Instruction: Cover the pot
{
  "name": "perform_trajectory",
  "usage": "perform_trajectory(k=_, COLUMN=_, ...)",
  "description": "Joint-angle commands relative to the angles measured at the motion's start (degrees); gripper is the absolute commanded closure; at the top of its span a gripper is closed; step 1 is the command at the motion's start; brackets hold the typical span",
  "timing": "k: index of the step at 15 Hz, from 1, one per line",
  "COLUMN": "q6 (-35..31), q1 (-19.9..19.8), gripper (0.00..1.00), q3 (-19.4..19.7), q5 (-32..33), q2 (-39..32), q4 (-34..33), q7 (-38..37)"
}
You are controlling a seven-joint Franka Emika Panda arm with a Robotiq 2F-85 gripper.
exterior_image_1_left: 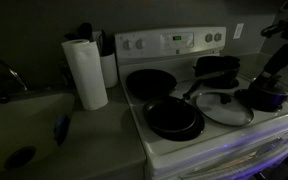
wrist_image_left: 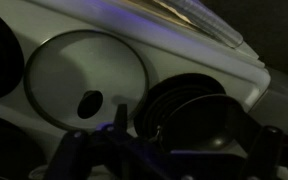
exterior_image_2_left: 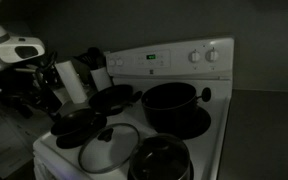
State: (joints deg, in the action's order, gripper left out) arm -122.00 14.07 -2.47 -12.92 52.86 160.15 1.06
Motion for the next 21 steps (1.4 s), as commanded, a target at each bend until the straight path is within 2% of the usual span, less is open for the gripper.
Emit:
perform_trajectory(k=1, q6=0.79, q1=-0.65, gripper=0.00, q3=-0.52, q5=-0.52, q2=-0.11, q4=0.58, q7=0.41)
perform_trajectory(k=7, q6=-2.70, q1=-2.78, gripper=0.00, q3=2.08, q5=0.98, q2=-4.36, q4=-0.40, q7=3.82)
perform_trajectory(k=8, q6=-0.28, q1=-2.14, gripper=0.00, q3=0.68, q5=0.31, q2=-1.51, q4=-0.35, q7=1.80)
perform_trajectory(k=17, q6=-0.42, q1=-2.23, gripper=0.00, q3=0.71, q5=0.29, q2=-1.55, q4=-0.56, q7=1.91)
perform_trajectory(k=21, q6=-4.19, q1=-3.28, gripper=0.00, q3=-0.51, q5=0.79, q2=-4.23, q4=-1.03, q7=0.15)
